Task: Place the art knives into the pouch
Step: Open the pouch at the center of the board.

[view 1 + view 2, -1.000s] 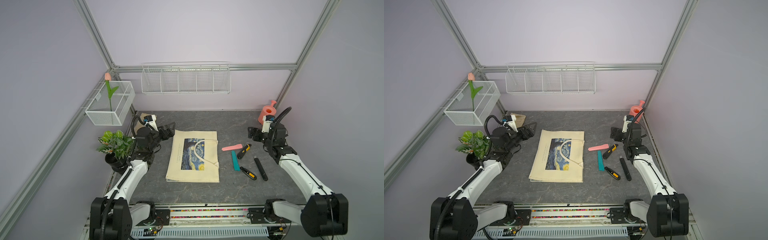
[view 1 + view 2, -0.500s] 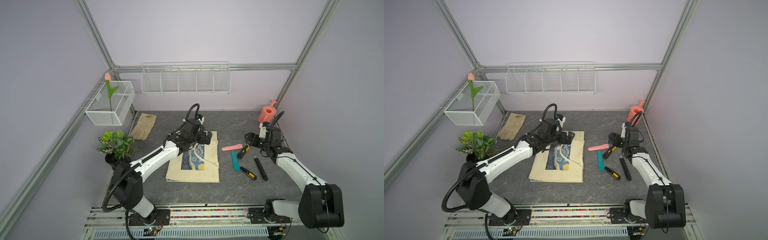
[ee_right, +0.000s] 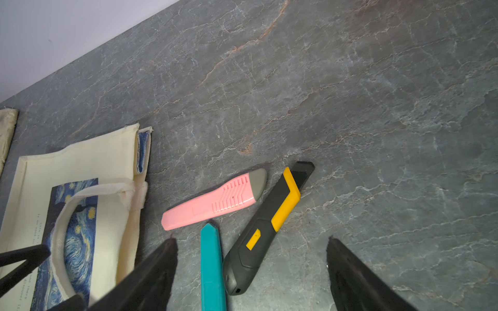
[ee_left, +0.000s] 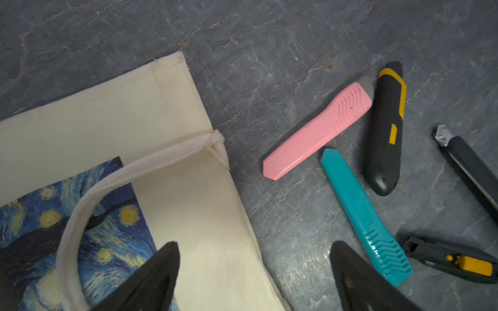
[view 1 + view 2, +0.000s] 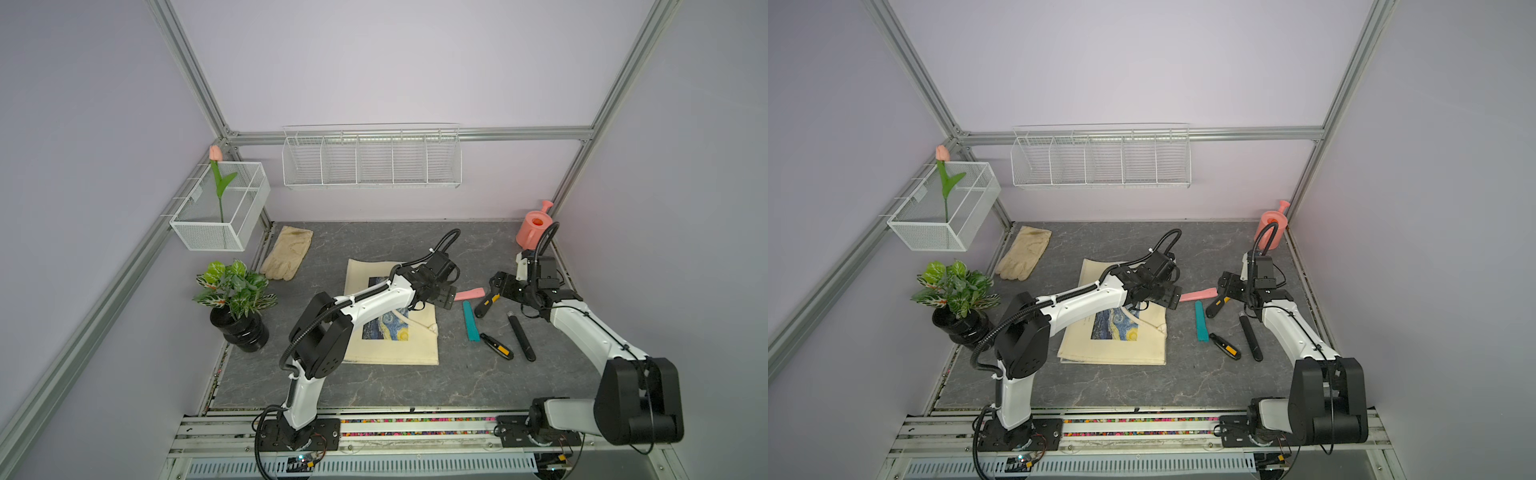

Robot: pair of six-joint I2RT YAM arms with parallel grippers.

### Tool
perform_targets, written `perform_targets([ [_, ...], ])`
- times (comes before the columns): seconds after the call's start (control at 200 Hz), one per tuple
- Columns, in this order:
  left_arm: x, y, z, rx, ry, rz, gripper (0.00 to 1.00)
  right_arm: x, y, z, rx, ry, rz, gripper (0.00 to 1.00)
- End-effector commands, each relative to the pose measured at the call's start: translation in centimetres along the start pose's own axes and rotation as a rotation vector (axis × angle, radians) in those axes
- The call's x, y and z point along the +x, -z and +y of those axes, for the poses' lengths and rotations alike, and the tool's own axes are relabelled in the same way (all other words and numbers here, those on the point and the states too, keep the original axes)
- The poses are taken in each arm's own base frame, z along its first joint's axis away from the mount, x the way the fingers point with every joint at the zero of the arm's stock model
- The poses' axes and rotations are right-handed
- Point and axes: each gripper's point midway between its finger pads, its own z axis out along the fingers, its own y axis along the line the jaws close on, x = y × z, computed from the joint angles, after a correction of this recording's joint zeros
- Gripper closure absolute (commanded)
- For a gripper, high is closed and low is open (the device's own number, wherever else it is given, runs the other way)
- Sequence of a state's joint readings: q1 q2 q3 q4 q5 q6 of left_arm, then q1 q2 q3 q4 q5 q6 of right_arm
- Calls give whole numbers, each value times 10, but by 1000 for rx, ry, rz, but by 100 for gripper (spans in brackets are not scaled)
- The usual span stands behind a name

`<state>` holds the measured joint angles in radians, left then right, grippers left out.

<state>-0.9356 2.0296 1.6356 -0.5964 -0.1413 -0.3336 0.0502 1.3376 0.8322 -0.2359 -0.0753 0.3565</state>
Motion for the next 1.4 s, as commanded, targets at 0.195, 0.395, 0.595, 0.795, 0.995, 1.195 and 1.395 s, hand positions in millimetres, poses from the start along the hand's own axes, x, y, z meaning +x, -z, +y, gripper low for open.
perform_targets([
  [0.195,30,-9,27,-184,38,127,27,2,-2,-2,1,0,5,11],
  [0.395,37,-21,22,-209,29,152,27,2,-2,1,-17,0,1,11],
  [0.595,39,-30,21,-220,32,166,34,5,-2,-2,-8,9,8,11],
  [0.795,44,-32,27,-257,38,184,58,3,-2,1,-19,8,3,11],
  [0.995,46,-35,27,-258,36,189,63,7,-4,2,-35,2,13,11],
  [1.195,50,-43,25,-254,33,207,88,7,-3,1,-31,1,12,11],
  [1.395,51,-46,25,-257,29,213,100,8,-3,1,-31,1,12,11],
])
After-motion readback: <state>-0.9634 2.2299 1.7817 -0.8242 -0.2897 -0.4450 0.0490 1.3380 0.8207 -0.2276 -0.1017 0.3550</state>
